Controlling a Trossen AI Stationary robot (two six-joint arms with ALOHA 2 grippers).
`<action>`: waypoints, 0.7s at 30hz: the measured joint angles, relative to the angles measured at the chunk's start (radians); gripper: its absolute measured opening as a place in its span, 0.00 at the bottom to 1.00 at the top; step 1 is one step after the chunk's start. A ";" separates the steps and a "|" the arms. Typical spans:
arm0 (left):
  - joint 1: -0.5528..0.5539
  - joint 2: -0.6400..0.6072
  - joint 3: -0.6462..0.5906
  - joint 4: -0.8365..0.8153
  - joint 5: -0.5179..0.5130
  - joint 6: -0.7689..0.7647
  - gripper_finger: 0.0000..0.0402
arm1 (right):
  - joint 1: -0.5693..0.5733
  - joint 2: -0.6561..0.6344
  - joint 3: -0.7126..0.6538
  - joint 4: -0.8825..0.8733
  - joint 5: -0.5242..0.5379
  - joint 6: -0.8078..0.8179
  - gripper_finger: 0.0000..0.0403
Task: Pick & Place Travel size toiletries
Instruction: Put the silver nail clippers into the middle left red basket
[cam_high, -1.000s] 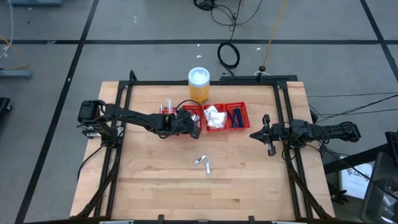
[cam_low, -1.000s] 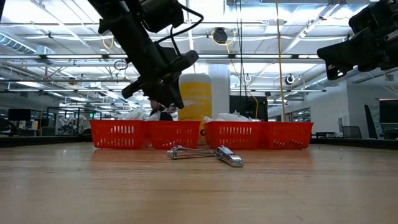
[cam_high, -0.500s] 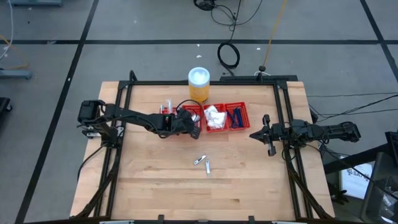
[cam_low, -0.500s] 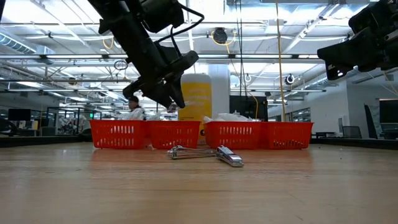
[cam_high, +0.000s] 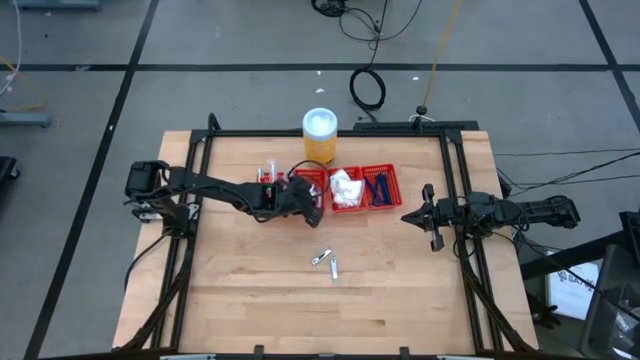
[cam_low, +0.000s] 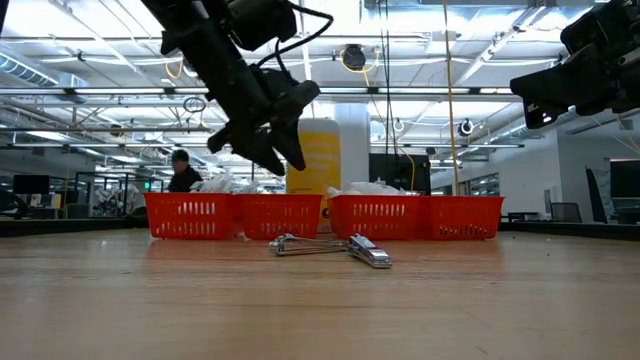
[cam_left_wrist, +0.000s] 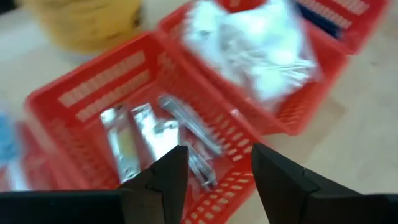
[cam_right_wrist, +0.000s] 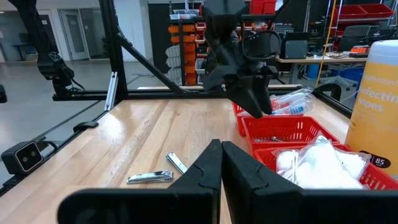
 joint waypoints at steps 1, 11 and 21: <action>-0.004 0.000 0.000 0.020 0.015 0.034 0.42 | 0.000 0.000 0.000 0.000 0.000 0.000 0.00; -0.109 -0.001 0.000 0.383 0.224 0.428 0.35 | 0.000 0.000 0.000 -0.003 0.000 0.002 0.00; -0.230 -0.001 0.000 0.497 0.363 0.512 0.34 | 0.000 0.000 0.000 -0.003 0.000 0.001 0.00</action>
